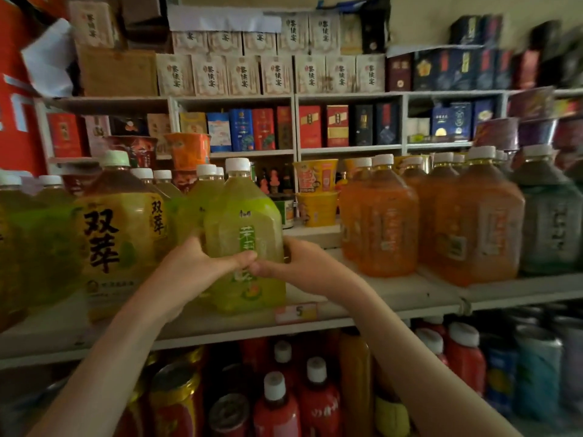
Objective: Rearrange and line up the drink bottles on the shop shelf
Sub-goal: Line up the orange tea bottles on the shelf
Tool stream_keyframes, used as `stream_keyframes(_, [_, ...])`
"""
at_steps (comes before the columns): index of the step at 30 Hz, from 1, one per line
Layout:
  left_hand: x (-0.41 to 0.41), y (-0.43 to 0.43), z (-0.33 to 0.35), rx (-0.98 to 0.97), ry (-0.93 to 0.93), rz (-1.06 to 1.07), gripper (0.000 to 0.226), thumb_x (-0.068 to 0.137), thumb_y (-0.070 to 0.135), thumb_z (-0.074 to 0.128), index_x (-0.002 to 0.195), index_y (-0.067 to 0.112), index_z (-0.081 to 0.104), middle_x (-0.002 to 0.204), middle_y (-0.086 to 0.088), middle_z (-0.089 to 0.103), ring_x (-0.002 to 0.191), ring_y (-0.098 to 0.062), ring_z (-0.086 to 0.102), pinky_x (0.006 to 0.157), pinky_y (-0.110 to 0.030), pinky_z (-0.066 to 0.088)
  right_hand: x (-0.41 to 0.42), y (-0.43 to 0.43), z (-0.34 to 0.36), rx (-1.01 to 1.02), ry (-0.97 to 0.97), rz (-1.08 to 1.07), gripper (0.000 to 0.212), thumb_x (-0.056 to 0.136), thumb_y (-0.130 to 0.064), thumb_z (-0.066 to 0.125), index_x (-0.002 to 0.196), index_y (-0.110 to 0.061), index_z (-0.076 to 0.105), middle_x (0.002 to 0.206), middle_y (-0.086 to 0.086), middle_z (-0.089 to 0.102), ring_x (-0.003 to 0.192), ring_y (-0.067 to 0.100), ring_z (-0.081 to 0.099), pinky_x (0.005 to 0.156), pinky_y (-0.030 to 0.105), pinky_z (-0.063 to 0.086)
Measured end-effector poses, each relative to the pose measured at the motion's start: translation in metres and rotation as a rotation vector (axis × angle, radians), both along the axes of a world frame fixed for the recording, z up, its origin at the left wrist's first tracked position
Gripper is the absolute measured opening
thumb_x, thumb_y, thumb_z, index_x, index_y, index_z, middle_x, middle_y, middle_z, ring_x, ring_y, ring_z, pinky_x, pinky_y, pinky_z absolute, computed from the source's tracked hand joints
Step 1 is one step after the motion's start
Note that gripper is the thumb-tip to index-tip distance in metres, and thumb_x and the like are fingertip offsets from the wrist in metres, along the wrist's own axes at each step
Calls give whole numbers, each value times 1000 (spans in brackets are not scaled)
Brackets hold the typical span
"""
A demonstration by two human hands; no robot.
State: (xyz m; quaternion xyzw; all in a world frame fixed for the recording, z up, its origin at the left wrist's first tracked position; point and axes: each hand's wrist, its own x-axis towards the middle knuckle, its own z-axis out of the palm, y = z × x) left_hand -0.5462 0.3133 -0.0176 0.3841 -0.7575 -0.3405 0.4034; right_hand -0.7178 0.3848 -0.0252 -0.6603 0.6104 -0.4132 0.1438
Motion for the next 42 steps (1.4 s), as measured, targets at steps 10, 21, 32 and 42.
stream_keyframes(10, [-39,11,5,-14,69,-153,72,30,62,77,93,32,58,83,16,68,73,3,65,59,-15,45,-34,20,-6,-40,-99,-54,33,73,-52,71,99,-34,65,92,-15,71,83,-3,66,74,20,54])
stream_keyframes(21, [-103,22,12,-69,-111,-274,109,18,82,71,112,29,58,97,12,68,88,-8,65,78,-31,55,-88,63,-7,-73,-28,-174,33,69,-64,66,94,-43,60,86,-23,69,79,-9,64,62,10,49])
stream_keyframes(32, [-105,33,5,3,-119,-279,84,39,71,70,109,36,40,96,24,55,82,7,51,68,-17,44,-94,64,-25,-92,-43,-162,71,66,-61,69,128,-37,43,98,-24,61,84,-12,59,63,3,46])
stream_keyframes(42, [-42,25,-10,-445,153,416,54,86,38,62,133,21,42,134,3,42,122,-12,42,99,-29,38,-90,65,-22,-85,1,-244,82,56,-73,57,127,-33,43,105,-19,60,87,-7,56,61,6,44])
